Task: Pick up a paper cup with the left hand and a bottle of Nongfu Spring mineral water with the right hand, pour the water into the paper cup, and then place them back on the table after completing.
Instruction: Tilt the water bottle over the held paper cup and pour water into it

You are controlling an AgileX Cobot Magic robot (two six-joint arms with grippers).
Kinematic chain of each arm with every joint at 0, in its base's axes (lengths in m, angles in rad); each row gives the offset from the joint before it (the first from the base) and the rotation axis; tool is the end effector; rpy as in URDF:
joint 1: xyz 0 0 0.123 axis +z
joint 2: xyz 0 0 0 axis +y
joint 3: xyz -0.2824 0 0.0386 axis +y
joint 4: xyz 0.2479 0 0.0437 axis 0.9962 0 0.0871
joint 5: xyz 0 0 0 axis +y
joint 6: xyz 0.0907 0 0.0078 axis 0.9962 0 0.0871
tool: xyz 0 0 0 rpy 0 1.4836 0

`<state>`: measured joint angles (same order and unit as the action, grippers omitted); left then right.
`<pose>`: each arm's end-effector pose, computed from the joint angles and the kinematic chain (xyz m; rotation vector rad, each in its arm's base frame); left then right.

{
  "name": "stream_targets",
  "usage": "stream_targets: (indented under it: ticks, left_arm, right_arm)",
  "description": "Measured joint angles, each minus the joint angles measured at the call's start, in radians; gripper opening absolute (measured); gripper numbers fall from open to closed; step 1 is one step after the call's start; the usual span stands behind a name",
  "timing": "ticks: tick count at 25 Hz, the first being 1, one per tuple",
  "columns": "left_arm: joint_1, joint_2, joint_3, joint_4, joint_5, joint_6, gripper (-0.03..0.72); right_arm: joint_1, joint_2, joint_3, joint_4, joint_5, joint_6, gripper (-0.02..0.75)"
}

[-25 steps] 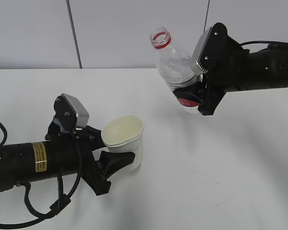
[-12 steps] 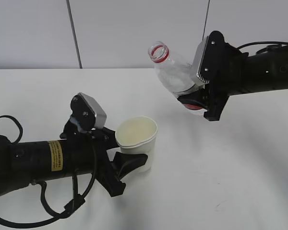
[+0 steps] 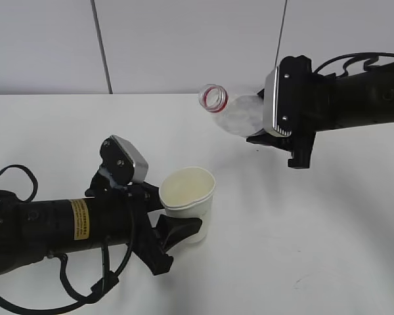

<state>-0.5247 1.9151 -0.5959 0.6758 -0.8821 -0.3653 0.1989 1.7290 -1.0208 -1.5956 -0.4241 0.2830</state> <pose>0.2434 -0.1916 0.1101 0.9393 1.8426 -0.7742 0.3517 0.1090 0.2187 -1.6336 1.3904 -0.1833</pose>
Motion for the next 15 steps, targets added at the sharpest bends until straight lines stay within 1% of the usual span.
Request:
stream_targets:
  ticks: [8,15]
  left_arm:
    - [-0.001,0.0,-0.002,0.005,-0.001,0.0,0.405]
    - [-0.001,0.0,-0.002,0.081,-0.002,0.0,0.405]
  right_arm:
    - [0.0,0.0,0.0,-0.002,0.0,-0.112,0.482]
    - [0.0,0.0,0.0,-0.002,0.0,-0.222,0.481]
